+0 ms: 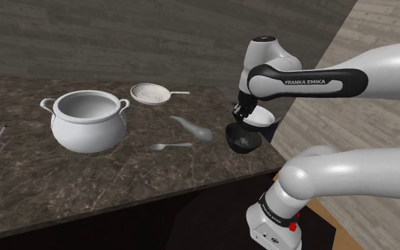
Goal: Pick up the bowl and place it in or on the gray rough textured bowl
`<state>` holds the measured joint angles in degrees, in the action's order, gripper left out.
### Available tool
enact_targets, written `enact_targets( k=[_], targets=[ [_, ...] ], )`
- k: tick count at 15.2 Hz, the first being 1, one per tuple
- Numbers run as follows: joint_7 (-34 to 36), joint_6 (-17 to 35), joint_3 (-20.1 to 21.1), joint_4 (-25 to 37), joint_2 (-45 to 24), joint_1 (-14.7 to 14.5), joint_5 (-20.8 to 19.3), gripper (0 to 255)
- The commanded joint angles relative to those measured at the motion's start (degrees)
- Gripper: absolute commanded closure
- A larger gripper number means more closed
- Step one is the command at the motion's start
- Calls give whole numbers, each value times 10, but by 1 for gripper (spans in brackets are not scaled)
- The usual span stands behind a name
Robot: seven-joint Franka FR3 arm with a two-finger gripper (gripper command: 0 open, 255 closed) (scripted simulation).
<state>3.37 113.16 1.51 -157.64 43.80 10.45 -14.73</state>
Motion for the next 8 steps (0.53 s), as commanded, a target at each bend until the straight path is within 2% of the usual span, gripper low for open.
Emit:
enact_targets(
  k=[1, 8],
  targets=[
    [5, 18, 0, -12, -6, 1, -2, 255],
    [21, 85, 0, -53, -33, 6, -13, 255]
  ],
)
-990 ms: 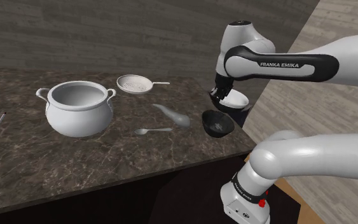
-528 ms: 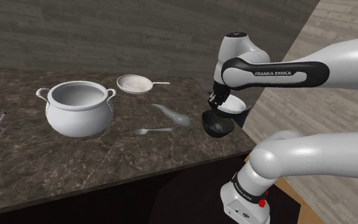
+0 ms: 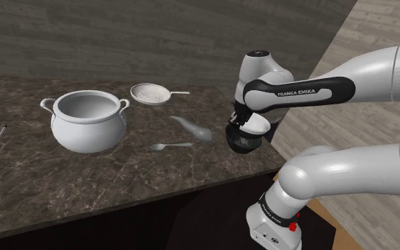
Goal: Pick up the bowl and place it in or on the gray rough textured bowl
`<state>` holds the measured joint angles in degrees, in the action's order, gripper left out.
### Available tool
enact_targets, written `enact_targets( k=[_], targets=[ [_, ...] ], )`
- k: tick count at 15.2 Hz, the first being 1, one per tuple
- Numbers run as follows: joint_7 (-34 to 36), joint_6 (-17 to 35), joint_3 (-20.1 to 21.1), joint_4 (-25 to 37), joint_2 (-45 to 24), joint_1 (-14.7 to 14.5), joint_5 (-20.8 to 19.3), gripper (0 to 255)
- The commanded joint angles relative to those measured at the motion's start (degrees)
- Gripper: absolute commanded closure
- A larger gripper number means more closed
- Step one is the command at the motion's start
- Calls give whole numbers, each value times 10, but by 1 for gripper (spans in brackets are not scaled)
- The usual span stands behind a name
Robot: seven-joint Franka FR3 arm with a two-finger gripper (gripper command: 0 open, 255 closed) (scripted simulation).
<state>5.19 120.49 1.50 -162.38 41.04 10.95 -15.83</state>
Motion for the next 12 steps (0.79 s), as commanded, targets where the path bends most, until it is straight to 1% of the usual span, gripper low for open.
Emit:
enact_targets(
  k=[1, 8, 9, 12],
  targets=[
    [3, 12, 0, -6, -6, 1, -2, 255],
    [3, 12, 0, -6, -6, 1, -2, 255],
    [3, 12, 0, -6, -6, 1, -2, 0],
    [3, 12, 0, -6, -6, 1, -2, 0]
  ],
)
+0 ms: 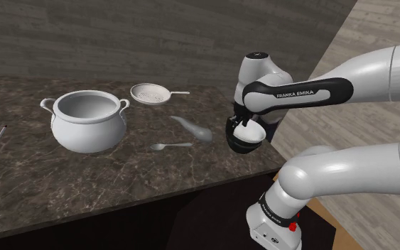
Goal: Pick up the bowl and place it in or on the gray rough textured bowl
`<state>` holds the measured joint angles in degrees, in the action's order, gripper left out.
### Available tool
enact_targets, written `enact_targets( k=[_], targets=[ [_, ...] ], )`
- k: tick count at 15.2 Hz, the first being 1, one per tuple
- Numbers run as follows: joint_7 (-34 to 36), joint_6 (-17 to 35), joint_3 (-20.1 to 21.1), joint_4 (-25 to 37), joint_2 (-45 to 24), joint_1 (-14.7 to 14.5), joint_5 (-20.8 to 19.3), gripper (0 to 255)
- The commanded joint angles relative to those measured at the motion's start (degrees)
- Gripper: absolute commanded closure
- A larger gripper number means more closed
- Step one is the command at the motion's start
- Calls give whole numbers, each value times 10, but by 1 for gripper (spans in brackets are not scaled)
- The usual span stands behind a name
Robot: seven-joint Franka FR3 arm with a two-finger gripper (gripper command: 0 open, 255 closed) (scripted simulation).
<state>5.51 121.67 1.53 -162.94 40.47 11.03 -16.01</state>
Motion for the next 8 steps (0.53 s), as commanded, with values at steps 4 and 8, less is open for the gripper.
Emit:
enact_targets(
  k=[4, 8],
  targets=[
    [-4, -48, 6, 27, 20, -9, 13, 0],
    [-7, -88, 12, 54, 32, -16, 23, 0]
  ],
)
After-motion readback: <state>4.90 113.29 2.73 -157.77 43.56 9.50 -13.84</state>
